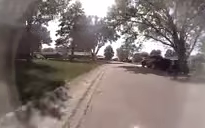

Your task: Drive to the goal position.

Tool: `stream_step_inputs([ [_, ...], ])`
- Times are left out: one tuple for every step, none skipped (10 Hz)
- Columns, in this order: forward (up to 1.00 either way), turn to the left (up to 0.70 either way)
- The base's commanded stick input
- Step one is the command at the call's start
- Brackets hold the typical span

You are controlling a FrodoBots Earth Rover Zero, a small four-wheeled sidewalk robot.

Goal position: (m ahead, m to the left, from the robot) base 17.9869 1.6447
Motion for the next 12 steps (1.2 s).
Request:
stream_step_inputs([
  [1.0, 0.0],
  [1.0, 0.0],
  [1.0, 0.0],
  [1.0, 0.0],
  [1.0, 0.0],
  [1.0, 0.0],
  [1.0, 0.0],
  [1.0, 0.0],
  [1.0, 0.0],
  [1.0, 0.0],
  [1.0, 0.0],
  [1.0, -0.02],
])
